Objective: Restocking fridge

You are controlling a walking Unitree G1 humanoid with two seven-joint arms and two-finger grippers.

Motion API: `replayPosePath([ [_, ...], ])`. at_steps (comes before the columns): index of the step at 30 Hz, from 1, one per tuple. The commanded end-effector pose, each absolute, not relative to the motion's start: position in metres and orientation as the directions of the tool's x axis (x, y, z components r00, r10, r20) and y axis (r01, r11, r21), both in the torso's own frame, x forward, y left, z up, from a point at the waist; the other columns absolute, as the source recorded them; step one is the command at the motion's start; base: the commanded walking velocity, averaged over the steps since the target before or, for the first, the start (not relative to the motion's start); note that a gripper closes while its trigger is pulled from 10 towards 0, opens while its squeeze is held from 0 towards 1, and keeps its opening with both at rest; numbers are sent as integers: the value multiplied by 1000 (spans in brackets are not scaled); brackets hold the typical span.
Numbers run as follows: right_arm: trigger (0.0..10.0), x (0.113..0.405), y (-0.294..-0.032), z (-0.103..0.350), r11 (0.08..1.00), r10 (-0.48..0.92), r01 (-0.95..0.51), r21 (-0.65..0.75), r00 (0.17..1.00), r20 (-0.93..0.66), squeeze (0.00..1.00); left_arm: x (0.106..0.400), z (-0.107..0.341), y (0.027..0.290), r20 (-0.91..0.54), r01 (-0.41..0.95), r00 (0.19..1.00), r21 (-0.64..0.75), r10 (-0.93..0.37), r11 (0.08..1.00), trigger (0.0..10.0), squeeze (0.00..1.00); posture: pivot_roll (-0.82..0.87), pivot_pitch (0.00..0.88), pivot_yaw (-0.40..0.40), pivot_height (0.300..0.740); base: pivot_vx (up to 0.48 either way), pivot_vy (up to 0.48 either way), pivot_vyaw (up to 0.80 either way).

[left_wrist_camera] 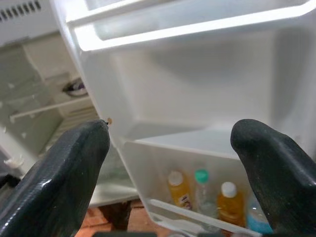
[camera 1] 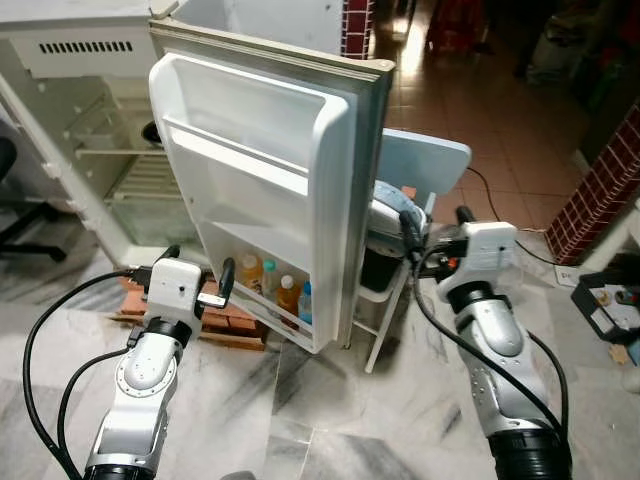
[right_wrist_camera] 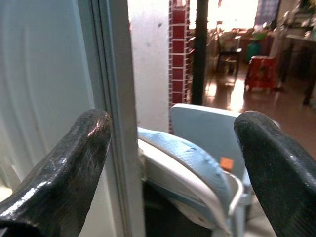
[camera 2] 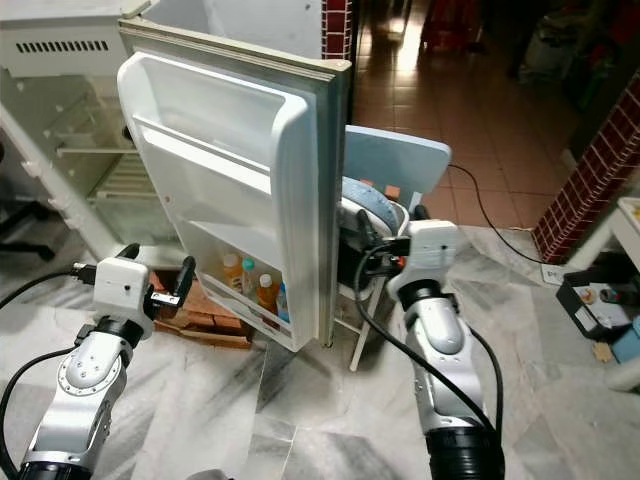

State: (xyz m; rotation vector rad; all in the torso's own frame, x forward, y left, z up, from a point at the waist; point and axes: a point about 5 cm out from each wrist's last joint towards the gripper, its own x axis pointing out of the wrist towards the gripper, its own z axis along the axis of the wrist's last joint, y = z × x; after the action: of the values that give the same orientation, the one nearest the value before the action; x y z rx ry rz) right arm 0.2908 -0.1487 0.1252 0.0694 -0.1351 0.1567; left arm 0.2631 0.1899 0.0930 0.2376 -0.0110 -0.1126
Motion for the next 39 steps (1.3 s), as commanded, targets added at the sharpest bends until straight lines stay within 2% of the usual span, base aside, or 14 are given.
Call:
replayPosePath([
  [1, 10000, 291, -144, 128, 983, 171, -179, 45, 973, 156, 0, 266, 96, 189, 3, 119, 992, 244, -124, 962, 10000, 0, 5, 19, 17, 740, 390, -274, 0],
  [6, 10000, 291, -144, 128, 981, 177, -186, 46, 972, 157, 0, 266, 96, 188, 4, 113, 993, 240, -117, 964, 10000, 0, 5, 20, 14, 740, 360, -294, 0],
  [18, 10000, 289, -142, 128, 968, 232, -244, 58, 958, 168, 0, 252, 87, 184, -26, 101, 995, 223, -98, 969, 10000, 0, 12, 23, 12, 740, 0, 0, 0],
  [22, 10000, 288, -138, 131, 958, 272, -283, 39, 945, 183, 0, 246, 83, 180, -39, 106, 994, 213, -100, 971, 10000, 0, 14, 24, 10, 740, 0, 0, 664],
  [30, 10000, 291, -137, 131, 955, 281, -292, 40, 942, 184, 0, 245, 82, 180, -45, 98, 995, 214, -91, 972, 10000, 0, 18, 23, 6, 740, 0, -433, 747],
  [39, 10000, 299, -138, 129, 956, 287, -293, 18, 944, 161, 0, 242, 81, 182, -53, 85, 996, 224, -75, 971, 10000, 0, 23, 22, 8, 740, 0, 0, 376],
])
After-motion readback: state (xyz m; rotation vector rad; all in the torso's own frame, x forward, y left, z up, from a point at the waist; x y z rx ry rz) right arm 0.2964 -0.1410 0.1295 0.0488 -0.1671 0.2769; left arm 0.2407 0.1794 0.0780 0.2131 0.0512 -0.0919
